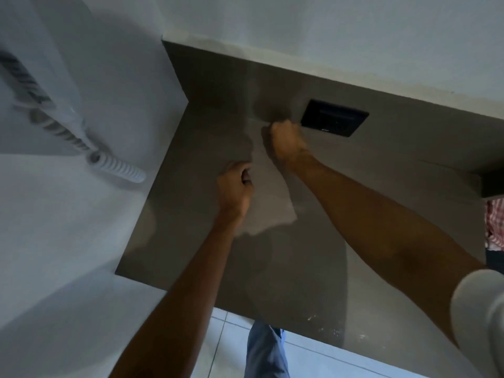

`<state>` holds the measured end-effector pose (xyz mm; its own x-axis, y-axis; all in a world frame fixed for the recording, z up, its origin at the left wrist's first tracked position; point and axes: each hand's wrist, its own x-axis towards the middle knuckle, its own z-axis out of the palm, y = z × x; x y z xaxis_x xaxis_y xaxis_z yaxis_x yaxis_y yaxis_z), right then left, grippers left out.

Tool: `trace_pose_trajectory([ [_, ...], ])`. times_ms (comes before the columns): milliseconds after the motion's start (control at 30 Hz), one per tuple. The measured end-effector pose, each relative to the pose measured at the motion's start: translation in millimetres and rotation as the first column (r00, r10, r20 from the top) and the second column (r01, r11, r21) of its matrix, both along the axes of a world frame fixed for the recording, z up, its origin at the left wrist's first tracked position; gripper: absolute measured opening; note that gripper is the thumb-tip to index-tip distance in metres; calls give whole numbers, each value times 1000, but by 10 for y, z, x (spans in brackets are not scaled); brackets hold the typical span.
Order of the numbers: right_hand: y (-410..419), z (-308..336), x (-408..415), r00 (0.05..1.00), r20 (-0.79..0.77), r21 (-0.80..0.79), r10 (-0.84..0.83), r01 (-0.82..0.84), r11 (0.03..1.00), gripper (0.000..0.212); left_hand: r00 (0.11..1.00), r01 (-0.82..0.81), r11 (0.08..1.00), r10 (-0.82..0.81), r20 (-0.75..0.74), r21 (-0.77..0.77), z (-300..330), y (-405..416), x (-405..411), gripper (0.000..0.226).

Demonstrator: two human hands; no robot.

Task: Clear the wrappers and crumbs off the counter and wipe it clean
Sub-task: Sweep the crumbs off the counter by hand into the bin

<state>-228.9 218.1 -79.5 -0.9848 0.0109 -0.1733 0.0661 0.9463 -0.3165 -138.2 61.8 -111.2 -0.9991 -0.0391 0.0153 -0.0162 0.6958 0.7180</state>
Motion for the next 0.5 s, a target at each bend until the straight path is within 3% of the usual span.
trace_pose_trajectory([
  [100, 65, -68, 62, 998, -19, 101, 63, -61, 993, 27, 999, -31, 1000, 31, -37, 7, 25, -37, 101, 35],
  [267, 255, 41, 533, 997, -75, 10, 29, -29, 1000, 23, 996, -21, 999, 23, -88, 31, 159, 34, 355, 33],
  [400, 320, 310, 1630, 957, -287, -215, 24, -89, 973, 17, 989, 60, 997, -53, -137, 49, 315, 221, 896, 31],
  [500, 390, 427, 2824, 888, -454, -240, 76, -204, 949, 12, 957, 150, 988, -140, -255, 21, 393, 310, 1670, 31],
])
